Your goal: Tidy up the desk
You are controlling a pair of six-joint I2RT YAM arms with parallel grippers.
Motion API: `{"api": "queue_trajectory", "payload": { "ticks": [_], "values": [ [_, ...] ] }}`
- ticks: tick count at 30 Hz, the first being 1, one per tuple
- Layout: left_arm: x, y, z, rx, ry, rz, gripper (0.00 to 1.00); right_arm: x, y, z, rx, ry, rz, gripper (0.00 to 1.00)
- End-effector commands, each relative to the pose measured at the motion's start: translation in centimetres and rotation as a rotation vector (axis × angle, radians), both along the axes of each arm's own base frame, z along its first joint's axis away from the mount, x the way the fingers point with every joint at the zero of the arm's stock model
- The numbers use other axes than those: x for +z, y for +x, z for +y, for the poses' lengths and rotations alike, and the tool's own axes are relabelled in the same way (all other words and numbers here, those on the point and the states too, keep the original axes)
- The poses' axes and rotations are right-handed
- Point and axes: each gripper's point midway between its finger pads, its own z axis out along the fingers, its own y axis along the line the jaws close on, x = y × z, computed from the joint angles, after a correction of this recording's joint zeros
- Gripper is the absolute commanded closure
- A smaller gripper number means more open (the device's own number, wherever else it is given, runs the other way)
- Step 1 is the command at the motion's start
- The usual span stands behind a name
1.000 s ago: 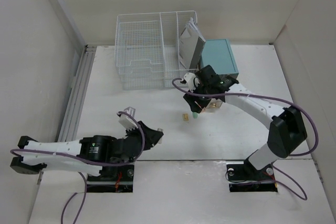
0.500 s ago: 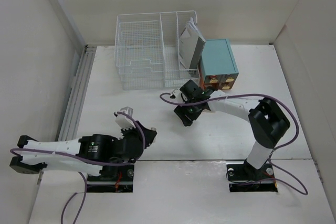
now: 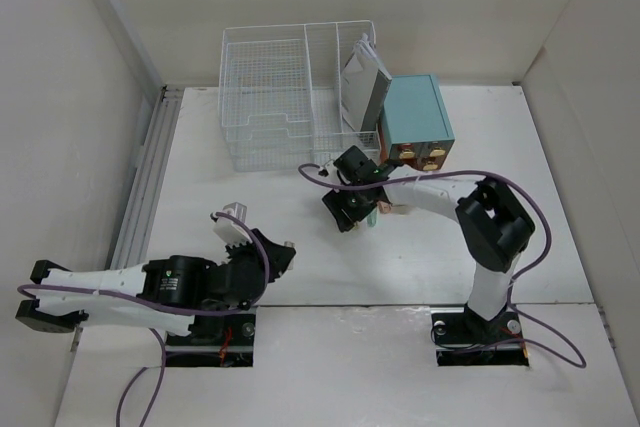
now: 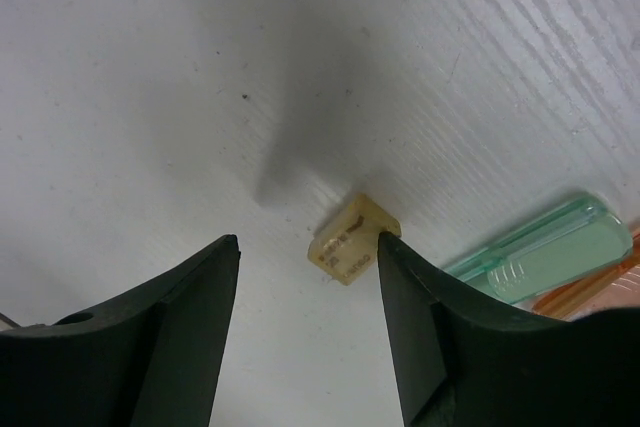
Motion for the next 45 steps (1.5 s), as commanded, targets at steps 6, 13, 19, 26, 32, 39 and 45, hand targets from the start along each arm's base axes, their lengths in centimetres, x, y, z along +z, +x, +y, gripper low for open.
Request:
{"api": "queue_trajectory", "payload": {
  "ticks": [6, 13, 19, 26, 32, 39, 45],
  "values": [
    [0.3, 0.5, 0.8, 0.029, -0.009, -0.023, 1.00, -0.9, 1.9, 0.2, -0.080, -0.039, -0.055, 0.37],
    [-0.2, 0.5, 1.1, 0.025, 0.000, -0.028, 1.00, 0.9, 2.5, -0.6, -0.126, -0.026, -0.132, 0.37],
    [0.0, 0.5, 1.2, 0.021, -0.002, -0.032, 1.00, -0.1, 2.2, -0.9, -0.124, -0.047, -0.111, 0.40],
    [0.1, 0.5, 1.1, 0.022, -0.011, -0.032, 1.00, -0.3, 2.7, -0.5, -0.109, -0.036, -0.110, 0.55],
    [0.2, 0.4, 0.7, 0.010, -0.012, -0.031, 1.00, -0.9, 3.2, -1.1, -0.103, -0.053, -0.096, 0.94],
    [-0.6, 0.1, -1.3, -0.023, 0.034, -0.042, 1.00, 5.9, 4.4, 0.1, -0.023, 0.068, -0.248, 1.00],
    [-0.3, -0.1, -4.4, -0.082, 0.040, -0.085, 1.00, 13.7, 5.8, -2.9, -0.050, 0.122, -0.446, 1.00]
  ]
}}
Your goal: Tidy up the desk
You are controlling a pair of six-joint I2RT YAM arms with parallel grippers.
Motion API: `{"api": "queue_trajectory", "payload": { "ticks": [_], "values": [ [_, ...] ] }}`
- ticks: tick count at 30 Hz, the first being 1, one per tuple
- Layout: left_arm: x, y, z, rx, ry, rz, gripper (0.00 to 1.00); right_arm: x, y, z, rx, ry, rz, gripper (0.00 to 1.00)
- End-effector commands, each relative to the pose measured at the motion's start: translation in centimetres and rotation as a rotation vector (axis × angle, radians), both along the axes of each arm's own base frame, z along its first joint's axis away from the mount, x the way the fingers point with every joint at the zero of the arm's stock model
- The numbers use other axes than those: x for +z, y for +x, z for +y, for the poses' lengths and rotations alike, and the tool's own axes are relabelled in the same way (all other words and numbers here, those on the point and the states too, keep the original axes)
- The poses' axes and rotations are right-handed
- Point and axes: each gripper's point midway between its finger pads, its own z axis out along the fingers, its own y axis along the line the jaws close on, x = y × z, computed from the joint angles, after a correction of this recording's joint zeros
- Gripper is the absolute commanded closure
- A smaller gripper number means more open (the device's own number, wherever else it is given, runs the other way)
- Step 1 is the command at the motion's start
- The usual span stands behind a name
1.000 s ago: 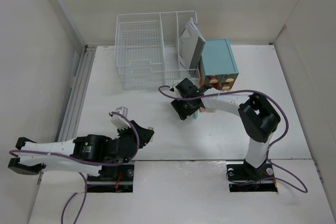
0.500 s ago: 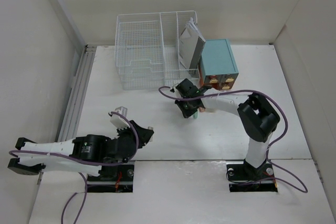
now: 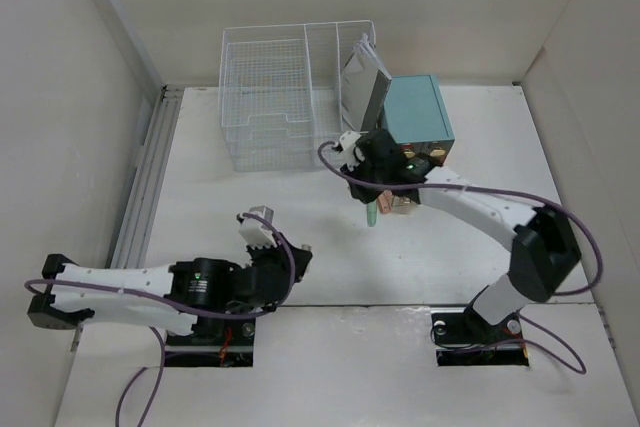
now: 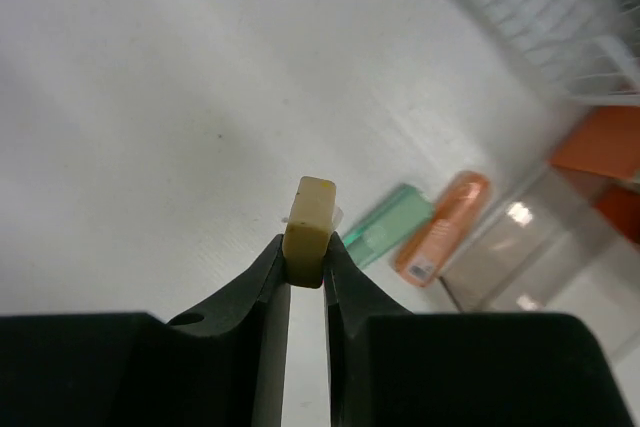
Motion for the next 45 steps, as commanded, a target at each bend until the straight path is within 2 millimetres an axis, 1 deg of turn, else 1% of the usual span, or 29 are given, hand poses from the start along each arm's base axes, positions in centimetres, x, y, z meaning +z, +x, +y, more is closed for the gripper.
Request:
{"api": "queue_trajectory", "payload": {
  "ticks": [1, 3, 4, 5, 7, 8, 10, 11, 12, 14, 16, 17, 19, 20, 21, 22, 24, 25, 26, 28, 29, 32, 35, 36, 38, 40, 42, 44, 45],
  "values": [
    [0.7, 0.3, -2.3, -0.028, -0.013, -0.049, 1.00, 6.7, 2.8, -1.8, -0.046, 0.071, -0.183, 1.00],
    [1.1, 0.7, -3.8, -0.042, -0.042, -0.046, 1.00, 7.5, 3.7, -3.8, -0.096, 0.059, -0.209, 1.00],
    [1.3, 1.1, -4.4, -0.057, -0.022, -0.064, 1.00, 7.6, 4.4, -6.1, -0.148, 0.034, -0.206, 1.00],
    [0.9, 2.3, -5.2, -0.036, -0.012, -0.068, 1.00, 7.4, 4.8, -7.2, -0.175, 0.025, -0.200, 1.00],
    [1.3, 3.0, -6.7, -0.070, -0.004, -0.069, 1.00, 7.4, 5.8, -10.0, -0.240, -0.007, -0.192, 1.00],
    [0.6, 3.7, -7.4, -0.084, 0.050, -0.087, 1.00, 7.2, 5.9, -10.6, -0.255, -0.015, -0.183, 1.00],
    [1.5, 5.6, -8.4, -0.081, 0.032, -0.106, 1.00, 7.6, 6.3, -11.2, -0.267, -0.022, -0.197, 1.00],
    [2.5, 6.3, -9.0, -0.087, 0.017, -0.120, 1.00, 7.2, 6.3, -11.7, -0.277, -0.028, -0.189, 1.00],
    [2.6, 8.2, -9.2, -0.074, 0.035, -0.143, 1.00, 6.5, 6.5, -12.4, -0.288, -0.056, -0.177, 1.00],
    [4.0, 9.5, -10.4, -0.106, 0.018, -0.161, 1.00, 5.7, 6.8, -12.8, -0.298, -0.075, -0.149, 1.00],
    [3.3, 11.7, -11.0, -0.105, 0.080, -0.169, 1.00, 5.2, 6.8, -13.1, -0.295, -0.084, -0.132, 1.00],
    [4.5, 12.3, -11.9, -0.121, 0.060, -0.182, 1.00, 4.8, 7.0, -13.3, -0.298, -0.083, -0.119, 1.00],
    [3.8, 14.3, -12.8, -0.127, 0.082, -0.180, 1.00, 4.3, 6.7, -13.1, -0.289, -0.085, -0.099, 1.00],
    [3.5, 14.6, -13.5, -0.164, 0.094, -0.175, 1.00, 3.8, 6.7, -13.0, -0.275, -0.088, -0.088, 1.00],
    [4.6, 15.3, -14.3, -0.169, 0.075, -0.192, 1.00, 3.1, 6.7, -13.4, -0.283, -0.102, -0.065, 1.00],
    [3.3, 16.0, -15.0, -0.181, 0.104, -0.175, 1.00, 3.1, 6.7, -13.4, -0.284, -0.102, -0.065, 1.00],
    [3.2, 16.7, -16.0, -0.199, 0.113, -0.175, 1.00, 2.1, 6.8, -14.0, -0.295, -0.119, -0.035, 1.00],
    [4.0, 17.0, -16.8, -0.212, 0.107, -0.190, 1.00, 2.1, 6.9, -14.4, -0.306, -0.119, -0.034, 1.00],
    [3.2, 17.8, -17.2, -0.205, 0.119, -0.181, 1.00, 1.7, 7.0, -14.4, -0.305, -0.125, -0.025, 0.99],
    [3.5, 17.9, -18.5, -0.238, 0.102, -0.178, 1.00, 1.4, 6.8, -14.8, -0.309, -0.117, 0.006, 0.92],
    [2.8, 18.3, -19.0, -0.242, 0.114, -0.178, 1.00, 1.4, 6.8, -14.8, -0.309, -0.117, 0.006, 0.82],
    [2.9, 18.9, -19.9, -0.259, 0.104, -0.174, 1.00, 1.3, 6.6, -14.7, -0.301, -0.099, 0.026, 0.67],
    [2.4, 19.3, -20.8, -0.275, 0.121, -0.177, 1.00, 1.2, 6.3, -14.6, -0.292, -0.078, 0.047, 0.58],
    [1.5, 19.4, -21.0, -0.277, 0.134, -0.165, 1.00, 1.2, 6.3, -14.4, -0.286, -0.070, 0.050, 0.54],
    [2.5, 19.6, -21.6, -0.288, 0.121, -0.183, 1.00, 1.5, 6.1, -14.6, -0.277, -0.059, 0.054, 0.53],
    [1.6, 20.0, -22.1, -0.290, 0.132, -0.173, 1.00, 2.2, 6.3, -14.7, -0.281, -0.040, 0.043, 0.53],
    [2.3, 20.7, -22.6, -0.292, 0.122, -0.188, 1.00, 3.1, 6.6, -15.6, -0.302, -0.009, 0.029, 0.56],
    [1.6, 21.0, -23.1, -0.307, 0.140, -0.182, 1.00, 3.8, 6.7, -16.5, -0.327, -0.001, 0.010, 0.73],
    [2.2, 21.3, -23.5, -0.309, 0.137, -0.198, 1.00, 4.5, 6.7, -16.8, -0.331, 0.017, -0.002, 0.81]
  ]
}}
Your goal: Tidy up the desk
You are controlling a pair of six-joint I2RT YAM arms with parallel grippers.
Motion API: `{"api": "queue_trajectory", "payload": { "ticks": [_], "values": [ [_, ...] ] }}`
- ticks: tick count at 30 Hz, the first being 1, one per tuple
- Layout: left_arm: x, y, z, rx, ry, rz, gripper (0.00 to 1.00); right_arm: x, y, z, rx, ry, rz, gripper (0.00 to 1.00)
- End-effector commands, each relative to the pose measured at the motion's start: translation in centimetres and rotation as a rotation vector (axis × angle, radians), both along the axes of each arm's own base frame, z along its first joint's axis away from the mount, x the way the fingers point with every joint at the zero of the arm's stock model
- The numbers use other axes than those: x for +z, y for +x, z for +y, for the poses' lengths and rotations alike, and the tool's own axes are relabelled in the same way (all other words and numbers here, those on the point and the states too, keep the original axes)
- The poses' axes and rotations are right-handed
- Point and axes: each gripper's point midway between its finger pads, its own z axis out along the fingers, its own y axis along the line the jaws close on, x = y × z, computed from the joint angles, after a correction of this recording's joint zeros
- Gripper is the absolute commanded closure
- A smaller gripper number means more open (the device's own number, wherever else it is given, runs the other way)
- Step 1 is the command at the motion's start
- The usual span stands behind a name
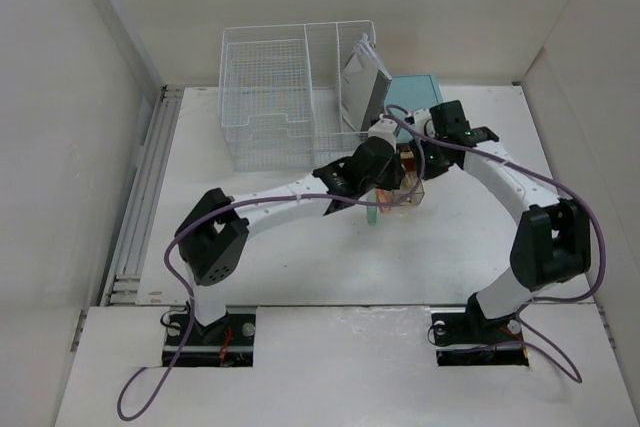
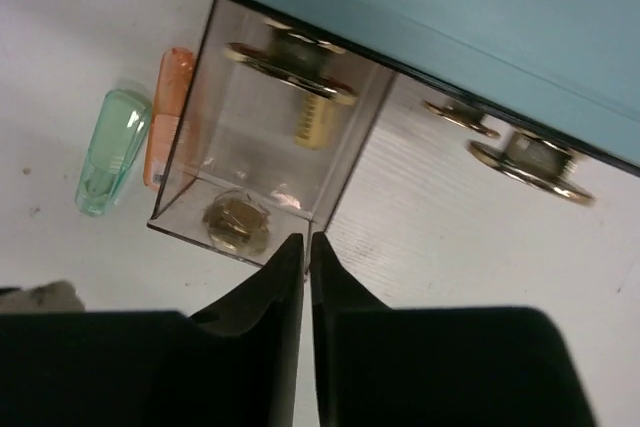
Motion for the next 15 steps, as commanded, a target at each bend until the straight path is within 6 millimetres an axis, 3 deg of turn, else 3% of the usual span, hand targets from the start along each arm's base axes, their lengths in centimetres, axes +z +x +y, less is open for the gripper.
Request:
{"api": "queue_trajectory", "payload": {
  "ticks": [1, 2, 4, 5, 11, 13, 15],
  "values": [
    [3.7, 1.2, -1.8, -0.034, -0.067, -0.072, 1.00, 4.5, 1.4, -1.4, -0.039, 0.069, -0.111, 0.90],
    [2.8, 1.4, -2.0, -0.035, -0.050, -0.060, 1.00, 4.8, 1.4, -1.8, -0.050, 0.078, -0.119, 1.00],
    [3.0, 1.8, -2.6, -0.038, -0.051, -0.071, 1.00, 4.7, 1.4, -2.9, -0.075, 0.095, -0.104, 1.00],
    [1.9, 2.2, -2.5, -0.038, -0.036, -0.056, 1.00, 5.1, 1.4, -3.3, -0.086, 0.096, -0.113, 1.00],
    [0.8, 3.2, -3.6, -0.049, -0.019, -0.044, 1.00, 5.3, 1.4, -4.4, -0.110, 0.130, -0.100, 1.00],
    [-0.9, 3.8, -3.5, -0.044, 0.015, -0.029, 0.97, 5.3, 1.4, -4.5, -0.113, 0.138, -0.099, 1.00],
    [-0.7, 4.0, -4.0, -0.053, 0.005, -0.031, 0.93, 5.3, 1.2, -4.7, -0.118, 0.146, -0.090, 1.00]
  ]
}}
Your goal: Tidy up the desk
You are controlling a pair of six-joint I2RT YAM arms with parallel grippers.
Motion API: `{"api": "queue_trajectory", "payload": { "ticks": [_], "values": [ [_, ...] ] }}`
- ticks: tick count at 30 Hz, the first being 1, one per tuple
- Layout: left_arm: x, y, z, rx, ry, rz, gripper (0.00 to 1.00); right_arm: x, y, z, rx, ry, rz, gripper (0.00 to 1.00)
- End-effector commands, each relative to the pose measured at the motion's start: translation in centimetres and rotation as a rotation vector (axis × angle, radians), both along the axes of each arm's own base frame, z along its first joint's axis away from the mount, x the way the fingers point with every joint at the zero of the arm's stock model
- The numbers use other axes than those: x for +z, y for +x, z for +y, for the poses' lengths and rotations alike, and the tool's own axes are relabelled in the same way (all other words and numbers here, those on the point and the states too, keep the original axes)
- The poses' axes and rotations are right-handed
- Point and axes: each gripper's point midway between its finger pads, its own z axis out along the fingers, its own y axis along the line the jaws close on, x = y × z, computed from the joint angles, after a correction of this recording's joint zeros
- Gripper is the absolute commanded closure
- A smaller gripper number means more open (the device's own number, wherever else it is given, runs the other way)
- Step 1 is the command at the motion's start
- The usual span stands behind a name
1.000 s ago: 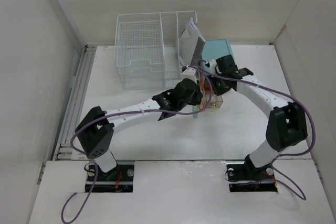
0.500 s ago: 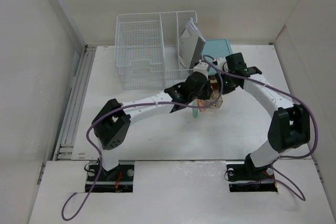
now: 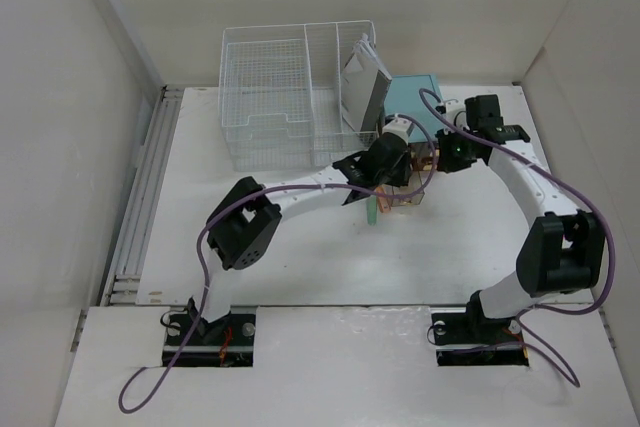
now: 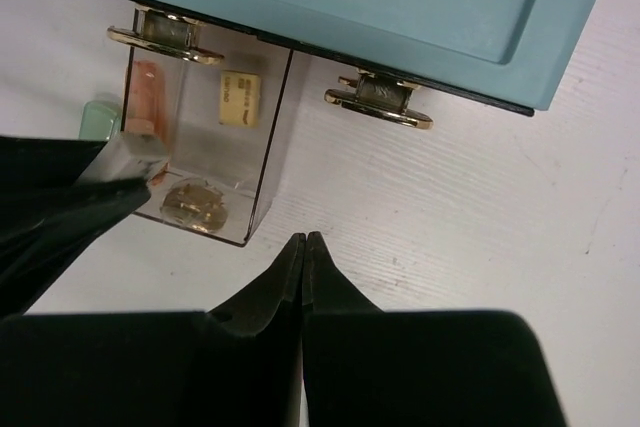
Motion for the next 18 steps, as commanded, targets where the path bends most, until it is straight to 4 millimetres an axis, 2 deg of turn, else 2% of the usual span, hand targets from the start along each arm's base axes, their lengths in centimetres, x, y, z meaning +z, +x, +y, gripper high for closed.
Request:
{"api": "queue_trajectory", "payload": {
  "ticks": [1, 3, 4, 5, 6, 9, 11, 13, 14, 16, 17, 18],
  "values": [
    [2.1, 1.5, -0.6, -0.007, -0.035, -0.039, 0.88, 2.6, 0.6, 0.1, 0.007, 0.039, -0.058, 1.00],
    [2.8, 2.3, -0.7, 0.002, -0.046, -0.047, 0.82, 1.9, 0.4, 0.5, 0.019, 0.055, -0.030, 1.00],
    [2.0, 2.3, -0.7, 0.002, -0.035, -0.039, 0.76, 1.4, 0.5, 0.1, 0.017, 0.049, -0.017, 1.00],
    [1.9, 2.4, -0.9, 0.002, -0.031, -0.036, 0.66, 1.4, 0.5, 0.1, 0.017, 0.049, -0.017, 0.98],
    [2.4, 2.6, -1.1, -0.002, -0.034, -0.048, 0.62, 1.0, 0.6, 0.1, 0.016, 0.049, -0.007, 0.96],
    [2.6, 3.2, -0.6, 0.016, -0.030, -0.051, 0.45, 0.7, 0.6, 0.3, 0.021, 0.056, 0.003, 0.81],
    [3.0, 3.3, -0.7, 0.012, -0.031, -0.062, 0.40, 0.6, 0.5, 0.6, 0.032, 0.073, 0.004, 0.69],
    [3.0, 3.4, -0.6, 0.020, -0.029, -0.065, 0.37, 0.8, 0.4, 1.1, 0.050, 0.113, 0.005, 0.66],
    [4.3, 3.3, -0.5, 0.020, -0.047, -0.079, 0.37, 0.5, 0.3, 0.2, 0.036, 0.131, 0.012, 0.65],
    [5.0, 2.6, -0.6, 0.010, -0.055, -0.084, 0.37, 0.3, 0.0, -0.3, 0.043, 0.178, 0.020, 0.62],
    [4.8, 2.3, -0.2, 0.005, -0.042, -0.087, 0.39, 0.5, -0.2, -0.6, 0.039, 0.241, 0.023, 0.62],
    [6.2, 1.6, -0.2, 0.001, -0.063, -0.106, 0.47, 0.7, -0.2, -0.9, 0.056, 0.257, 0.011, 0.62]
  ]
}}
